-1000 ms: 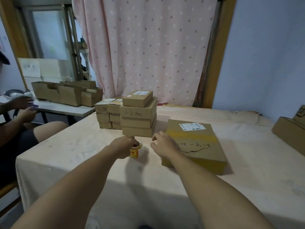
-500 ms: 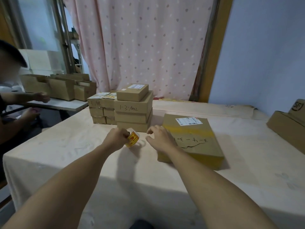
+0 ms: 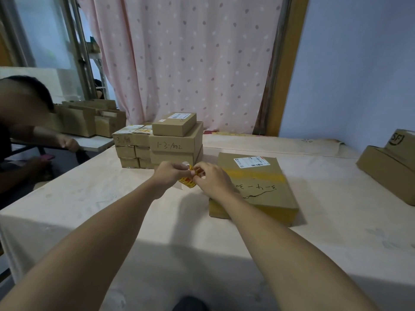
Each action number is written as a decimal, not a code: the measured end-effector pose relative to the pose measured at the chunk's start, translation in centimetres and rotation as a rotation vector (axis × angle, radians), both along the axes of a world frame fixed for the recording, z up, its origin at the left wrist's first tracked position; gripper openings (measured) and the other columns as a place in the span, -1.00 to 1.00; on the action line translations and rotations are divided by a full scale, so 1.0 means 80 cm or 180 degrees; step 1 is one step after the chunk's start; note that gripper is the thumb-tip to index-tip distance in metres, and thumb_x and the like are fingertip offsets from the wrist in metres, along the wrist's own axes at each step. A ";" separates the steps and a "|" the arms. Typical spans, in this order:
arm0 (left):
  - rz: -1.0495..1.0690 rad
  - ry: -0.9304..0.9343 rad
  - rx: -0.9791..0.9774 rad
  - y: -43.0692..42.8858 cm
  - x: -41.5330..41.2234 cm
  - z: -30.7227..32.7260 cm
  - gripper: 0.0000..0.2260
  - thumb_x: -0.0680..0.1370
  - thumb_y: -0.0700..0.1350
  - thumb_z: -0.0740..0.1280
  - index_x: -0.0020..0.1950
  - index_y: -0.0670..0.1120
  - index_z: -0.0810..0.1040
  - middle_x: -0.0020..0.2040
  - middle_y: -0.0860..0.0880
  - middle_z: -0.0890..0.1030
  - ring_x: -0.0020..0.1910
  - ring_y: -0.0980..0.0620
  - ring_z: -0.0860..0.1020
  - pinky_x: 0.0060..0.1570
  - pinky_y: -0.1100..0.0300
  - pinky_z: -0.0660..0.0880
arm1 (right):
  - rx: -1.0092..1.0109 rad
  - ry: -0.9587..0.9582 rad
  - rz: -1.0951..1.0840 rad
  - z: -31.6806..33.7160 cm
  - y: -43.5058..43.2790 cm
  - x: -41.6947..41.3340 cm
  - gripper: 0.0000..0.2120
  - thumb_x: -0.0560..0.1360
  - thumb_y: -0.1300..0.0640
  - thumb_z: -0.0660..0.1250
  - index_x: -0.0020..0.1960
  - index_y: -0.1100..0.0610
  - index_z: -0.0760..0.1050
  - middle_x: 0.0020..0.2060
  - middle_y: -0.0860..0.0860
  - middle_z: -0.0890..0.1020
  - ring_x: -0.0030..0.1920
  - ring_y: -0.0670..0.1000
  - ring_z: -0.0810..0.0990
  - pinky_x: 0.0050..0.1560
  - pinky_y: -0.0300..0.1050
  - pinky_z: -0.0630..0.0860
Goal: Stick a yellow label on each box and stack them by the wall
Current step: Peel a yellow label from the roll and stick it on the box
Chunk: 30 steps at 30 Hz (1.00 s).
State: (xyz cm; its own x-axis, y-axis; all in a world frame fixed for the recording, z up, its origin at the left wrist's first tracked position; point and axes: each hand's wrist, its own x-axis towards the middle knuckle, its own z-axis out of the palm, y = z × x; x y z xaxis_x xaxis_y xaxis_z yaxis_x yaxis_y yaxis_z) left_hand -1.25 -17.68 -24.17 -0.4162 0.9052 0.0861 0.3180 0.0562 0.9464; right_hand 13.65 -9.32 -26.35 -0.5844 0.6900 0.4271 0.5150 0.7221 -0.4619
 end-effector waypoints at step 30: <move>0.0548 0.2138 -0.0288 -0.012 -0.025 -0.037 -0.82 0.44 -0.27 0.39 -0.03 -0.12 0.73 -0.11 -0.11 0.67 -0.06 -0.18 0.58 -0.12 -0.05 0.55 | -0.0730 0.0743 -0.0614 -0.007 0.016 0.027 -0.89 0.57 0.02 0.35 0.00 -0.06 0.66 -0.15 -0.11 0.68 -0.07 -0.02 0.61 -0.25 -0.19 0.42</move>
